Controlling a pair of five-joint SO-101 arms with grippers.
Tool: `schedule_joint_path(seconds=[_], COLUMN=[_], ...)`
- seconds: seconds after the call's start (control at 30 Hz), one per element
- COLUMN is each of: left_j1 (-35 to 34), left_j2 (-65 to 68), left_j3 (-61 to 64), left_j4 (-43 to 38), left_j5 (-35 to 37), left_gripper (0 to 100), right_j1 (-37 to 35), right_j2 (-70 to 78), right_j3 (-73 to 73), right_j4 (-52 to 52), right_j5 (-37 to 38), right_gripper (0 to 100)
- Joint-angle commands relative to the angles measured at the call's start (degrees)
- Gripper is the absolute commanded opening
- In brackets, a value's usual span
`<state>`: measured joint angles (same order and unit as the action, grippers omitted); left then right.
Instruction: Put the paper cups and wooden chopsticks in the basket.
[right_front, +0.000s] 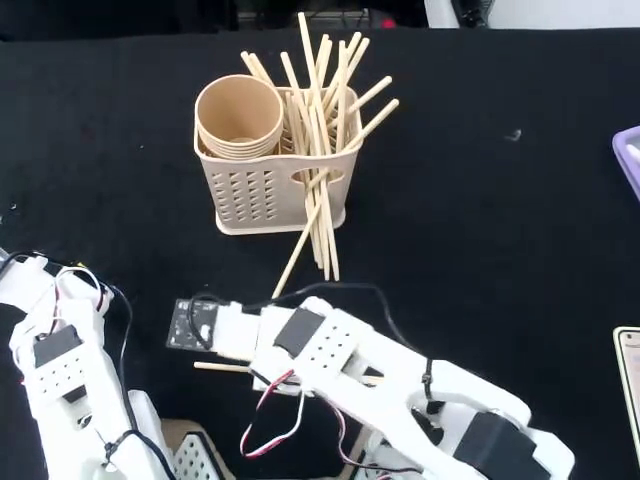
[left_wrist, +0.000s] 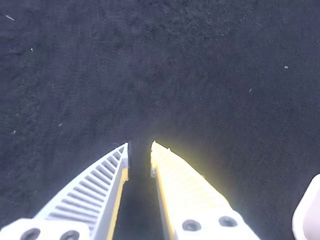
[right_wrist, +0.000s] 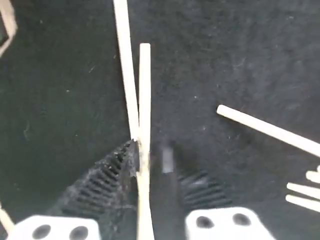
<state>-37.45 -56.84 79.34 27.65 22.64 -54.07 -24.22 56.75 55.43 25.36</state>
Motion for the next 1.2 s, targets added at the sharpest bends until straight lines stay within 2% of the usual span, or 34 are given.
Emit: schedule_joint_path(seconds=[0.0,0.27,0.4,0.67,0.73,0.83,0.93,1.07,1.17], left_j1=[-0.48,-0.48,-0.48,-0.48,-0.48,-0.48,-0.48,-0.48,-0.48], left_j2=[-1.05,-1.05,-1.05,-1.05,-1.05,-1.05,-1.05,-1.05,-1.05], left_j3=[-1.1,-1.1,-1.1,-1.1,-1.1,-1.1,-1.1,-1.1,-1.1], left_j4=[-1.76,-1.76,-1.85,-1.76,-1.76,-1.76,-1.76,-1.76,-1.67], left_j5=[0.44,0.44,0.44,0.44,0.44,0.44,0.44,0.44,0.44], left_gripper=[9,9,9,9,9,9,9,9,9], right_j1=[-0.79,-2.81,-5.19,-4.84,-4.84,-4.84,-4.84,-2.2,1.93], right_j2=[0.22,0.48,0.57,0.66,0.66,0.66,0.22,-1.63,-6.02], right_j3=[-2.07,-0.57,2.59,7.43,7.78,7.69,7.43,4.88,-0.66], right_j4=[-0.53,5.01,2.46,-4.48,-4.57,-4.75,-4.66,-3.08,3.34], right_j5=[-0.09,1.49,2.2,2.73,2.81,2.81,2.73,2.73,3.96], right_gripper=[25.0,20.1,20.1,19.4,14.8,0.4,1.0,1.0,1.0])
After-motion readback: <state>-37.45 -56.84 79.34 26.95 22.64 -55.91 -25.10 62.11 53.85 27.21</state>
